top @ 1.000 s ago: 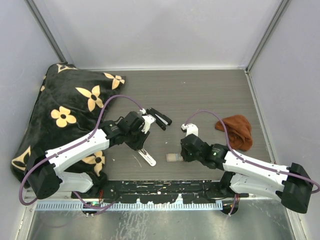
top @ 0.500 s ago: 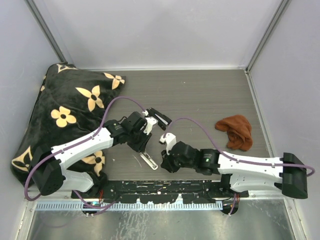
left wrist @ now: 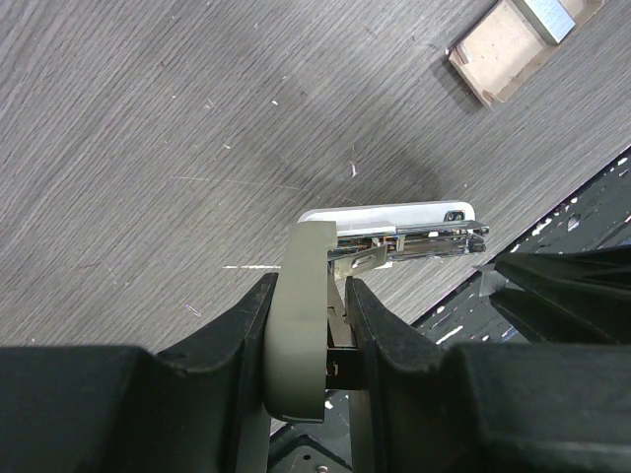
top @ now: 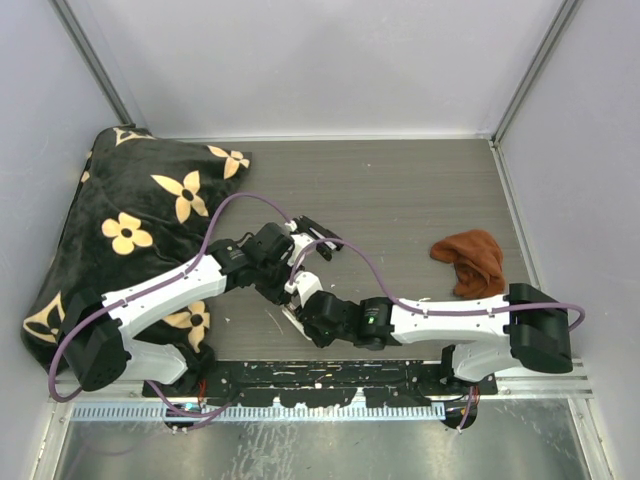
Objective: Load the staples into the stapler
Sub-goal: Install the staple into the stapler.
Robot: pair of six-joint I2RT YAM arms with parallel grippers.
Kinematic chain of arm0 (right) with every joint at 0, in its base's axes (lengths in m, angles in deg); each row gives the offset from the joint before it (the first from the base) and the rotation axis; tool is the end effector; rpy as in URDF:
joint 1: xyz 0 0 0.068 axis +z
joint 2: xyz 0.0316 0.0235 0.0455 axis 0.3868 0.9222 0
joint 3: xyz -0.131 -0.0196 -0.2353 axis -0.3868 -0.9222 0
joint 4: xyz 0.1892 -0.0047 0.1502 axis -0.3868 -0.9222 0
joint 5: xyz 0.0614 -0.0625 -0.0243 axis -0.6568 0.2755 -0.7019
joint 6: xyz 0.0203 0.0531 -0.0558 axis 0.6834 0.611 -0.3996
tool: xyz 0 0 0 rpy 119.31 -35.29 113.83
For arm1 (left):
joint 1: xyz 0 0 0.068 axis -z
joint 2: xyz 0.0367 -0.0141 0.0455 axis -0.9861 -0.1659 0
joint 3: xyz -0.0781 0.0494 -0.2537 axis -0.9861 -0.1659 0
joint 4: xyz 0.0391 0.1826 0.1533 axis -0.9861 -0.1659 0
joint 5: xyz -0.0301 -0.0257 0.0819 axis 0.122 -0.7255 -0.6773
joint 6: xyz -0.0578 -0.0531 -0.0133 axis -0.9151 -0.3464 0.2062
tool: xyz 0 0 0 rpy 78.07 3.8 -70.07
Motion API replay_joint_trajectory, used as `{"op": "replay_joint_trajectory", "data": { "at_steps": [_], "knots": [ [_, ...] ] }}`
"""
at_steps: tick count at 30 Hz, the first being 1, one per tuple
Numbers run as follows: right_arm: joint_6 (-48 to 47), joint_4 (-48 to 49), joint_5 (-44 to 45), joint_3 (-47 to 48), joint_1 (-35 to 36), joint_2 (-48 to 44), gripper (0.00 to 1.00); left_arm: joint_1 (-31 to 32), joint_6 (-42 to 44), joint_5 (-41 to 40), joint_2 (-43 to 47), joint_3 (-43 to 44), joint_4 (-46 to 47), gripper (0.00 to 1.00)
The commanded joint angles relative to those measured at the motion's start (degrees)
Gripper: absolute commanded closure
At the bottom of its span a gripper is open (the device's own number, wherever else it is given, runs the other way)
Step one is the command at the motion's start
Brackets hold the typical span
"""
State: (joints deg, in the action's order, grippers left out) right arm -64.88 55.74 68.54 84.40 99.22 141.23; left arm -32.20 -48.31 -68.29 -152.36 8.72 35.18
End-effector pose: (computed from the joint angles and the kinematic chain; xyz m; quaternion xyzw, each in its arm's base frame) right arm 0.0801 0.2689 0.2002 -0.3702 0.8467 0.2179 0.3140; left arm 0.1658 -0.1957 0.2218 0.3408 0.9053 -0.1587 0.1977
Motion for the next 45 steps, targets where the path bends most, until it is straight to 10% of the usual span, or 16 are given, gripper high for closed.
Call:
{"op": "replay_joint_trajectory", "data": {
  "at_steps": [1, 45],
  "knots": [
    [1.1, 0.2, 4.8, 2.2, 0.6, -0.1, 0.82, 0.0, -0.8, 1.2, 0.9, 2.2, 1.7, 1.00],
    [3.1, 1.6, 3.8, -0.2, 1.9, -1.9, 0.82, -3.3, -2.4, 8.4, 0.8, 1.9, 2.7, 1.00]
  ]
}}
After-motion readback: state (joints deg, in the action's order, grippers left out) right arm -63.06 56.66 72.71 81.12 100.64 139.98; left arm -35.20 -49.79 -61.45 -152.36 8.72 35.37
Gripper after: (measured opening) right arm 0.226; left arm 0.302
